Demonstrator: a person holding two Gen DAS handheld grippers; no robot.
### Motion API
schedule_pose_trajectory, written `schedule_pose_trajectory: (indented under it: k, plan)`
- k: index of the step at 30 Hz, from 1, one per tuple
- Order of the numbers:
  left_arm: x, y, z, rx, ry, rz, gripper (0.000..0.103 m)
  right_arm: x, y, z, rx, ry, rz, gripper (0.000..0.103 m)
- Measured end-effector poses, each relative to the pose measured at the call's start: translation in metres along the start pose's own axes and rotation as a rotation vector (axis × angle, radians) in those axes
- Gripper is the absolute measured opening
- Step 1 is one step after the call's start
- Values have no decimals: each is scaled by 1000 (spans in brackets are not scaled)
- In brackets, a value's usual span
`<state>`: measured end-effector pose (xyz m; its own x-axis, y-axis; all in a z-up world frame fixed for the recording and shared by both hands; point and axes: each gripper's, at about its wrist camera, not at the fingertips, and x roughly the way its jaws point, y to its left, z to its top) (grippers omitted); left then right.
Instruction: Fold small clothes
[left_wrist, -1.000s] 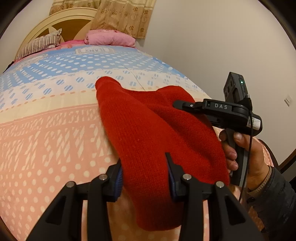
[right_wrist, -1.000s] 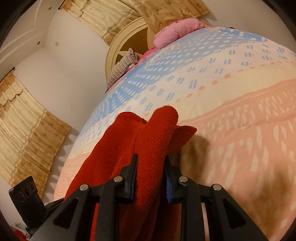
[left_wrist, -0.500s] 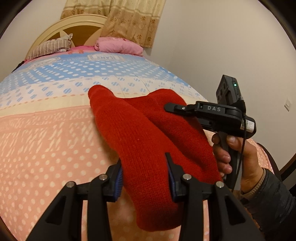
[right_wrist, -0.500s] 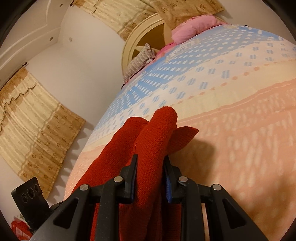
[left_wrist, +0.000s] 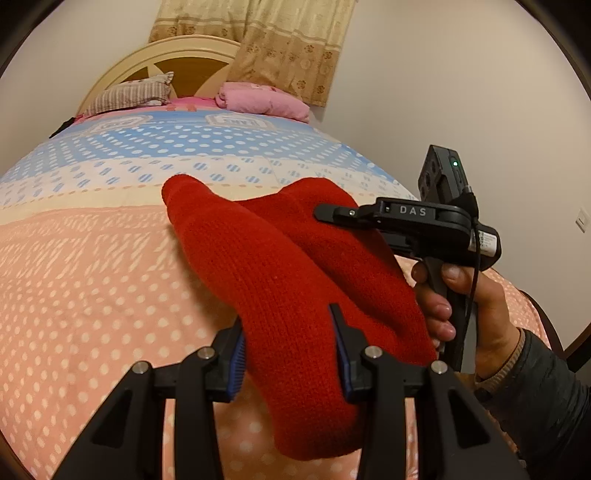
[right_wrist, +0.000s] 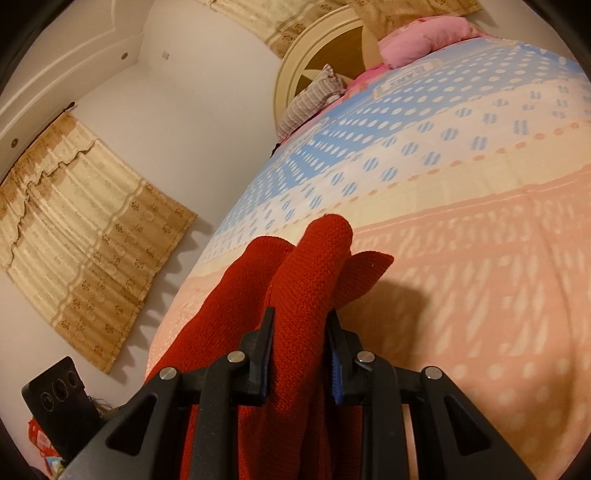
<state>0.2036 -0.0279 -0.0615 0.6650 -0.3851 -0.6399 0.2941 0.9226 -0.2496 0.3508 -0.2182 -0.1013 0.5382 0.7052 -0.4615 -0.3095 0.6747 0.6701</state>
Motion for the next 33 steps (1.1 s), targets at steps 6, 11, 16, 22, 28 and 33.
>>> schedule_pose_trajectory:
  k: [6,11,16,22,28,33]
  plan:
    - [-12,7,-5,2,-19,30,41,21,20,-4,-18,32,31,25]
    - [-17,18,-9,-11,-26,56,41,40,34,-7,-30,57,49,25]
    - [-23,25,-15,-10,-30,76,41,54,48,-11,-45,81,68,25]
    - [-30,32,-26,-6,-25,99,41,72,64,-17,-66,117,87,24]
    - [-38,41,-29,-8,-28,124,41,86,76,-20,-76,138,108,24]
    - [-42,49,-34,-15,-27,141,41,99,86,-22,-90,156,121,24]
